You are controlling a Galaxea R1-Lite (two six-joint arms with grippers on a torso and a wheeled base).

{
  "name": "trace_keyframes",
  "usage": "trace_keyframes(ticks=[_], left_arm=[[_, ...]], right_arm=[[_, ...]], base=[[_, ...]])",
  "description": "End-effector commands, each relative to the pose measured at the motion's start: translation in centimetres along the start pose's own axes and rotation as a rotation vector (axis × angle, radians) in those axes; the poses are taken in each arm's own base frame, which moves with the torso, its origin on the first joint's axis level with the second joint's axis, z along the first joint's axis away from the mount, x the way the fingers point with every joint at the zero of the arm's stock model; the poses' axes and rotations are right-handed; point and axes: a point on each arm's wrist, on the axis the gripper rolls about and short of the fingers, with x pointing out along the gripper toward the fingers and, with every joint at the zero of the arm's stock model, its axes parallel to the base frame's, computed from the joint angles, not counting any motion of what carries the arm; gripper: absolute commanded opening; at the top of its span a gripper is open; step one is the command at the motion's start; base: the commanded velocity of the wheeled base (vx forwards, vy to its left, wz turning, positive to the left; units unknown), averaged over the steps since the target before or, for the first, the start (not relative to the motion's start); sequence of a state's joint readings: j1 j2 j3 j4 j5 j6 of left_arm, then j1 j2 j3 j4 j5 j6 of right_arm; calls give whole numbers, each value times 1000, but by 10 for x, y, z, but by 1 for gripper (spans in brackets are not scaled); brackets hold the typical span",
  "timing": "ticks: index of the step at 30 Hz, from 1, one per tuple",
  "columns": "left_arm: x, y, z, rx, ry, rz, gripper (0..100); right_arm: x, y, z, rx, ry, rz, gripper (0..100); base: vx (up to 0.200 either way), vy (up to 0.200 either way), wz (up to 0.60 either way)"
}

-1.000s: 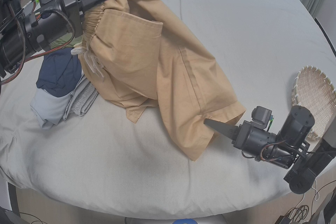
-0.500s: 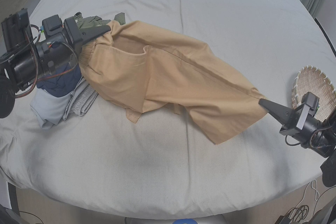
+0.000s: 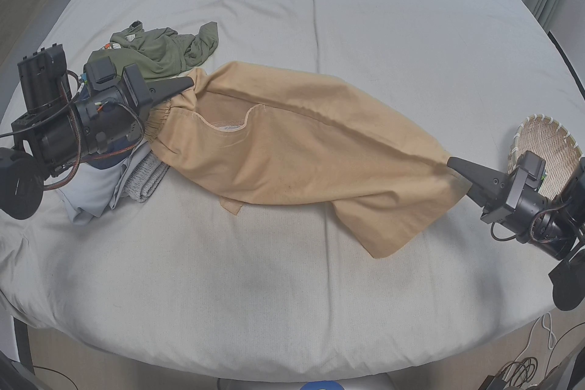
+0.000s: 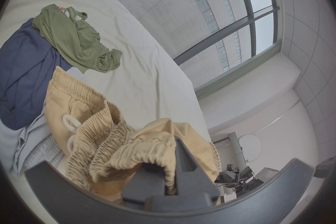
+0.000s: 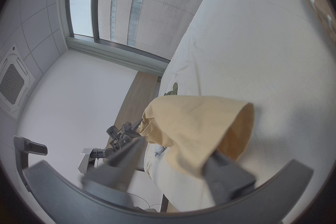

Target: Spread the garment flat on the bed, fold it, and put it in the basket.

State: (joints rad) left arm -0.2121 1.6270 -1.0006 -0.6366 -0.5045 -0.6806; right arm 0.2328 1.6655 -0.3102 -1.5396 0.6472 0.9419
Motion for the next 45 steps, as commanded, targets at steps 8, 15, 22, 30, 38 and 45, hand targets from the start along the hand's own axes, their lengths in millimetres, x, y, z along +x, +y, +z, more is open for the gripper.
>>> trace_keyframes(ticks=[8,15,22,30,38,45], left_arm=[[7,2,-4,-9,16,-8,0],[8,1,-4,-9,18,-11,0],[8,1,-4,-6,15,-11,0],[7,1,-5,-6,15,-11,0],[1,-8,3,27,-35,-48,0],[-25,-61,15,86,-104,-198,0]], right_arm=[[22,3,-14,16,69,52,100],[27,9,-22,22,67,58,100],[30,11,-24,16,65,61,100],[35,5,-25,-2,38,21,0],[27,16,-20,-29,5,37,0],[-6,76,14,-158,-159,177,0]], base=[[0,0,0],[0,0,0],[0,0,0],[0,0,0],[0,0,0],[0,0,0]])
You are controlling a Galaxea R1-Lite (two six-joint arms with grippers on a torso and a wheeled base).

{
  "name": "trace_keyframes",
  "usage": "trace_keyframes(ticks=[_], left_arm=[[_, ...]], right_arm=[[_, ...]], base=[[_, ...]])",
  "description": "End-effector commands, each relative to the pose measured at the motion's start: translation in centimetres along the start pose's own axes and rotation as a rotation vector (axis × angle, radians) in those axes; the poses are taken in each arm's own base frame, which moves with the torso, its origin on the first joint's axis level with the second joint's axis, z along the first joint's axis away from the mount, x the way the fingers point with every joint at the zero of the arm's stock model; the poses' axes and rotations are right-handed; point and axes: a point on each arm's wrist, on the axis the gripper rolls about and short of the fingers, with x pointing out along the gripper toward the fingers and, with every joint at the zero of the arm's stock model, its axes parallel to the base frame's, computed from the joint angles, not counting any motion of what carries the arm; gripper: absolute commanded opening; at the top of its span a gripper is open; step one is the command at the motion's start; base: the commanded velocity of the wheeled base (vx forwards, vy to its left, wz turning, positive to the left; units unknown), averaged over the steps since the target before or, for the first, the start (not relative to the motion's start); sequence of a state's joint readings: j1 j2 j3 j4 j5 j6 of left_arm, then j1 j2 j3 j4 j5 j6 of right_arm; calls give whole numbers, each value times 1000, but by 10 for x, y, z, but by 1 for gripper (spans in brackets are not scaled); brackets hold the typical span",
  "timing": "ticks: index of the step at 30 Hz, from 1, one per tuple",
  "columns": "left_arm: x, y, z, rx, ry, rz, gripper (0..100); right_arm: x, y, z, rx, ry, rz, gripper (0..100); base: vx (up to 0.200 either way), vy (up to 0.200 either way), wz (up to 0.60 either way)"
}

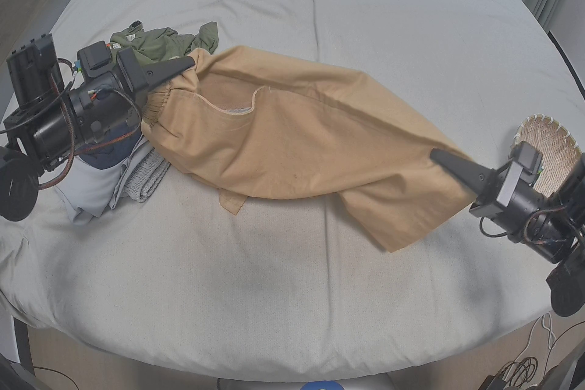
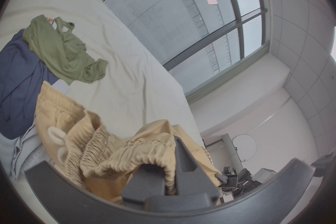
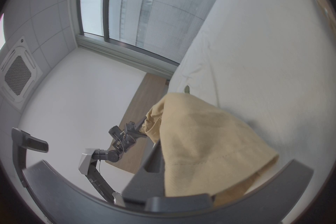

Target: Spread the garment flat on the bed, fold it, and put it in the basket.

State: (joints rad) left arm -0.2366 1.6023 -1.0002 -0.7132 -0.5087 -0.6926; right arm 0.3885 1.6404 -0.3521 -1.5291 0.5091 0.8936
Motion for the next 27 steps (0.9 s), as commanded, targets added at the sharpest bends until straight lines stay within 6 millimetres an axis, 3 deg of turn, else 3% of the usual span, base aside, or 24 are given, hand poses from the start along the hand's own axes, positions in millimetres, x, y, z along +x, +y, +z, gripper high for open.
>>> trace_keyframes(ticks=[1,4,5,8,9,11,13,15,17,18,21,27], left_arm=[[-20,-50,13,55,-59,-132,0],[-23,-58,16,64,-69,-154,0],[-24,-67,19,75,-80,-182,0],[-25,-84,21,93,-86,-242,0],[-25,-84,21,93,-86,-242,0],[-25,-107,26,130,-104,-323,0],[-25,-111,27,138,-108,-340,0],[-22,-133,32,191,-133,-420,0],[-22,-136,33,198,-137,-432,0],[-24,-154,43,218,-165,-489,0],[-28,-171,54,221,-179,-522,0],[-35,-190,66,222,-207,-570,0]], right_arm=[[-28,56,39,-129,-157,115,0],[-36,72,57,-154,-195,101,0],[-44,89,73,-169,-220,77,0],[-53,113,94,-192,-241,60,0],[-53,113,94,-192,-241,60,0],[-58,129,110,-213,-257,44,0],[-58,131,113,-217,-262,41,0],[-60,142,128,-242,-293,31,0],[-61,145,130,-248,-300,31,0],[-63,156,140,-273,-324,36,0],[-68,171,150,-304,-355,39,0],[-80,207,163,-359,-403,64,0]], base=[[0,0,0],[0,0,0],[0,0,0],[0,0,0],[0,0,0],[0,0,0],[0,0,0],[0,0,0],[0,0,0],[0,0,0],[0,0,0],[0,0,0]])
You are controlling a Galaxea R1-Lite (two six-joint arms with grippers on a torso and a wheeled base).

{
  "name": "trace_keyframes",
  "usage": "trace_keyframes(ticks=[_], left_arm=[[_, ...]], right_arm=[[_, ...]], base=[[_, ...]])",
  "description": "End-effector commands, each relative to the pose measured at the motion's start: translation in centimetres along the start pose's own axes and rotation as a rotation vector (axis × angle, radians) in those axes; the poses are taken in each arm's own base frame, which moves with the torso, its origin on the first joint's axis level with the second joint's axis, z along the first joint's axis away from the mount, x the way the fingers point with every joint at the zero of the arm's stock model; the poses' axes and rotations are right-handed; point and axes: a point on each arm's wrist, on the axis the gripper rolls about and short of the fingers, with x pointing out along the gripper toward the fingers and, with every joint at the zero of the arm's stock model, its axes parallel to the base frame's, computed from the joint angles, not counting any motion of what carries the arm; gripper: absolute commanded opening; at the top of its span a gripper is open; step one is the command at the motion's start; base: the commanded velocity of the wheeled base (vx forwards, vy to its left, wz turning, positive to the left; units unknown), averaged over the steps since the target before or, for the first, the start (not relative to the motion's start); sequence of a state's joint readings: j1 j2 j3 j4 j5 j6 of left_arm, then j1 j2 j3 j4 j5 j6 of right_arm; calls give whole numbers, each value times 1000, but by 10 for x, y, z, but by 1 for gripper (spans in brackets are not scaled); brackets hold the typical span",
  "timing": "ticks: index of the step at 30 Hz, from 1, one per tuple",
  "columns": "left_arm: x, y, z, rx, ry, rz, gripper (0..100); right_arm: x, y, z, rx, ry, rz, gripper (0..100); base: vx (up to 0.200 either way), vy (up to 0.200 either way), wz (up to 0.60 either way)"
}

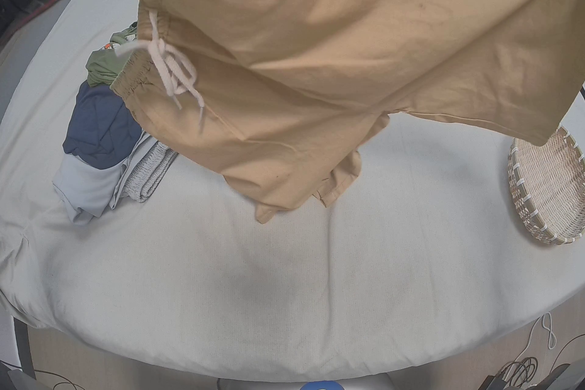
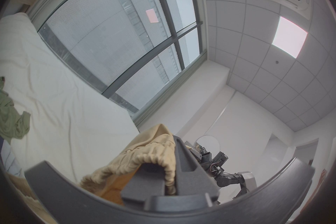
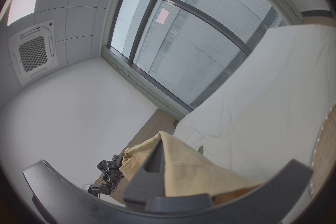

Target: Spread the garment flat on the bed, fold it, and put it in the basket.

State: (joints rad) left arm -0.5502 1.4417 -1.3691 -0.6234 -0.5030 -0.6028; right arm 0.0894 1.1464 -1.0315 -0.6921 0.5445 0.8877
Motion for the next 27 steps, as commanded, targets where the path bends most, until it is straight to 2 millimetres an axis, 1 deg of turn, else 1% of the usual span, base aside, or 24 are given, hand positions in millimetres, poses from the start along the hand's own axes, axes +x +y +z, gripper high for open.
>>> trace_keyframes(ticks=[1,5,6,9,12,15,17,18,19,21,22,23,24,25,26,27], left_arm=[[5,-24,20,19,-47,-74,0],[3,-27,22,22,-54,-82,0],[3,-27,22,22,-54,-82,0],[2,-29,25,26,-60,-88,0],[3,-28,23,24,-59,-87,0],[2,-24,18,18,-47,-70,0],[-2,-19,10,4,-31,-35,0],[-6,-20,8,2,-32,-19,0],[-6,-20,8,2,-32,-19,0],[-28,-23,-5,-27,-9,47,0],[-35,-24,-8,-31,-2,57,0],[-36,-25,-9,-33,1,60,0],[-51,-30,-15,-42,17,70,0],[-58,-32,-18,-48,25,81,0],[-59,-32,-18,-48,26,81,0],[-70,-34,-22,-48,35,100,0]], right_arm=[[-11,41,31,-83,-82,48,0],[-19,72,51,-128,-123,81,0],[-19,72,51,-128,-123,81,0],[-25,96,64,-145,-136,101,0],[-26,105,69,-153,-128,116,0],[-27,110,71,-161,-128,134,0],[-27,108,70,-156,-117,131,0],[-27,106,68,-150,-108,128,0],[-27,106,68,-150,-108,128,0],[-25,87,54,-103,-50,92,0],[-27,82,49,-88,-33,80,0],[-27,82,49,-87,-32,78,0],[-29,69,37,-57,5,51,0],[-29,60,30,-39,25,33,0],[-29,59,29,-37,27,31,0],[-29,47,19,-15,50,8,0]], base=[[0,0,0],[0,0,0],[0,0,0],[0,0,0],[0,0,0],[0,0,0],[0,0,0],[0,0,0],[0,0,0],[0,0,0],[0,0,0],[0,0,0],[0,0,0],[0,0,0],[0,0,0],[0,0,0]])
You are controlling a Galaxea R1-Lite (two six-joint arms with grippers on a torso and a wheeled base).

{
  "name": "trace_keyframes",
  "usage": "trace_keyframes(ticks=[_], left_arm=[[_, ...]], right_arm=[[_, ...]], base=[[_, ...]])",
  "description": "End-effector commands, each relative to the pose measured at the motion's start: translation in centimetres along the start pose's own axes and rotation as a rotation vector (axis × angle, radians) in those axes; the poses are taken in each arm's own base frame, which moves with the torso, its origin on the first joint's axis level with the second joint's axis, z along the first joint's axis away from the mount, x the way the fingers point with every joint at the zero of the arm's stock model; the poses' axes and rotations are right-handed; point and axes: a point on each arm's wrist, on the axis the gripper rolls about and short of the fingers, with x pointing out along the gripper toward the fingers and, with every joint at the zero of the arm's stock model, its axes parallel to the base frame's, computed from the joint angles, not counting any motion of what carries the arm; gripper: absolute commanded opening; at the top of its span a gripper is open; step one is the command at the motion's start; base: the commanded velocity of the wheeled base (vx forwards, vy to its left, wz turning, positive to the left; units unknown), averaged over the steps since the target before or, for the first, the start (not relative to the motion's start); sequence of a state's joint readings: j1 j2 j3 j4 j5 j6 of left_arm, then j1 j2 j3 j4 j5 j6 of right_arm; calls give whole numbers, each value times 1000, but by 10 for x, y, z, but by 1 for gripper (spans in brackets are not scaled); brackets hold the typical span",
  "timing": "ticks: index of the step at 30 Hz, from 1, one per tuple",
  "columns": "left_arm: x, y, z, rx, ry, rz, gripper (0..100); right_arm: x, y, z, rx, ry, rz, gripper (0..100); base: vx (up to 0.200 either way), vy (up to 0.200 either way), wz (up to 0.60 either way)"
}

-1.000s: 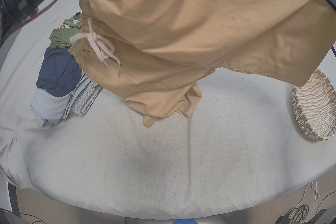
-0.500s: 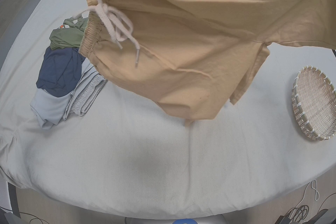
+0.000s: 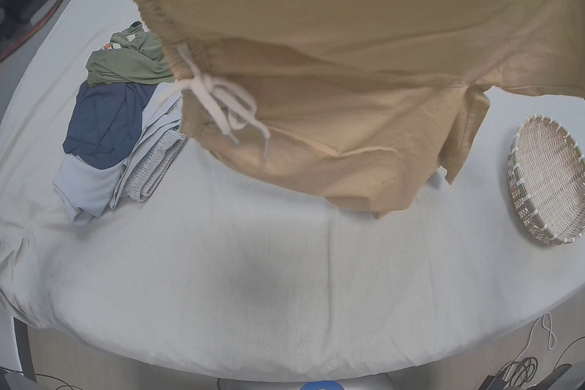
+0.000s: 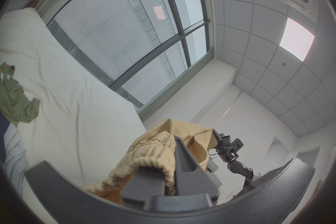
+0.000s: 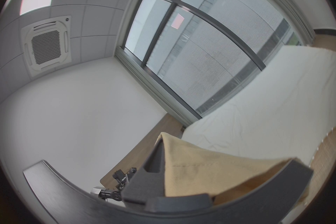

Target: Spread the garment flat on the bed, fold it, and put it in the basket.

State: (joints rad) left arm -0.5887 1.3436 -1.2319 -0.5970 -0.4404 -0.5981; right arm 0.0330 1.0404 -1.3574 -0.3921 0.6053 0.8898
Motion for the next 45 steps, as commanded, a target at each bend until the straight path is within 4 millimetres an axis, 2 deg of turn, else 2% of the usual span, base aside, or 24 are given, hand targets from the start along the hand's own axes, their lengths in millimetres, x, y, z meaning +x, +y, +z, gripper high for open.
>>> trace_keyframes(ticks=[1,5,10,16,23,33,37,42,45], left_arm=[[-54,-15,-12,-4,11,66,0],[-73,-18,-17,0,10,93,0],[-93,-26,-25,-16,36,117,0],[-100,-11,-39,-28,73,205,0],[-86,26,-39,4,47,304,0],[-81,48,-40,10,47,347,0],[-68,65,-41,18,30,340,0],[-51,86,-42,40,0,328,0],[-36,98,-36,61,-29,312,0]], right_arm=[[-10,-38,-42,96,106,-82,0],[-17,-59,-67,135,141,-105,0],[-22,-72,-92,191,197,-98,0],[-25,-86,-111,219,228,-110,0],[-10,-117,-126,227,232,-132,0],[10,-146,-138,224,227,-120,0],[25,-162,-139,208,207,-113,0],[37,-170,-135,189,194,-94,0],[50,-177,-130,170,175,-76,0]], base=[[0,0,0],[0,0,0],[0,0,0],[0,0,0],[0,0,0],[0,0,0],[0,0,0],[0,0,0],[0,0,0]])
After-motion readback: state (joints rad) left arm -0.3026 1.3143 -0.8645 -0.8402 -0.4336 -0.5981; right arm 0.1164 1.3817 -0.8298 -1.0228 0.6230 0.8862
